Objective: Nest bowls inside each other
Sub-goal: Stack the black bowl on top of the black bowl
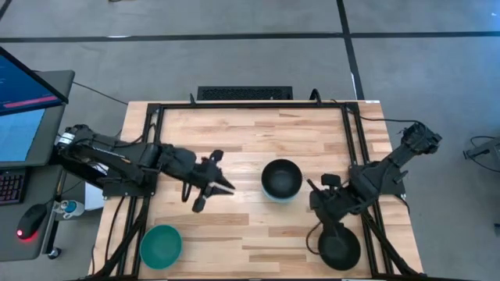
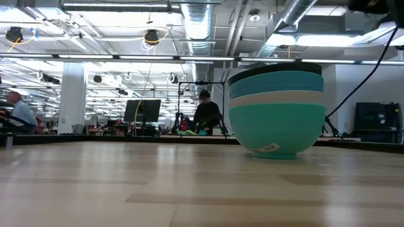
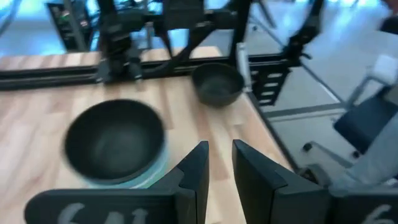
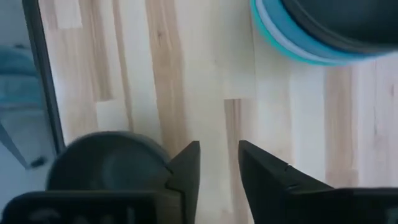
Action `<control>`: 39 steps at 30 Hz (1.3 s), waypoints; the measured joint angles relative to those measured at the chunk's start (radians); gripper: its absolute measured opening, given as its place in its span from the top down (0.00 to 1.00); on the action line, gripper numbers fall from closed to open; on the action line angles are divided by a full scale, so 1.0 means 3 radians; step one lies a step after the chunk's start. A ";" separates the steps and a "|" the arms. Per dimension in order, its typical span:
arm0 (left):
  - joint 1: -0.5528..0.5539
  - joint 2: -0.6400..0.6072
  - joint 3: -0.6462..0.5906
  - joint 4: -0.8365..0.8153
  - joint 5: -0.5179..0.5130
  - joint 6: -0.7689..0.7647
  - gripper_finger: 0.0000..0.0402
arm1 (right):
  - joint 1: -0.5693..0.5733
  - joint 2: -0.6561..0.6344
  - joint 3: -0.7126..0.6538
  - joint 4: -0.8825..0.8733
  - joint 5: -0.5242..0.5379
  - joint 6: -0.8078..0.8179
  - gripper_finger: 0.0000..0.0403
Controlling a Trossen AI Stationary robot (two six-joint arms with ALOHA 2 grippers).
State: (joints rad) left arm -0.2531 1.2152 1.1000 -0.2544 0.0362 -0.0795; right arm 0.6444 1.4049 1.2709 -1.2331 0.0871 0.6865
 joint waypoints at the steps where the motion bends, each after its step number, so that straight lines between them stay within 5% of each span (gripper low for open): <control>1: -0.0049 0.0013 0.0000 0.0053 0.0001 -0.0001 0.85 | 0.0040 0.0000 0.0000 -0.0001 0.0017 0.0119 0.69; 8: -0.0316 0.0052 0.0001 0.0097 -0.0175 -0.0047 0.85 | 0.0276 0.0020 0.0000 0.0007 -0.0034 0.0876 0.72; 17: -0.0474 0.0053 0.0001 0.0155 -0.0264 -0.0100 0.85 | 0.0608 0.0238 -0.0001 0.0197 -0.0725 0.0825 0.72; 25: -0.0615 0.0053 0.0000 0.0231 -0.0526 -0.0125 0.85 | 0.0862 0.0633 0.0000 0.0039 -0.0672 0.0421 0.72; 39: -0.0615 0.0053 0.0000 0.0701 -0.0613 -0.0016 0.85 | 0.0597 0.1259 -0.0001 -0.0306 -0.0732 -0.0183 0.72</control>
State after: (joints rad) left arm -0.4377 1.2312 1.1000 -0.0441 -0.1477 -0.0845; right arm 0.8236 1.7825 1.2705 -1.3251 -0.1324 0.6315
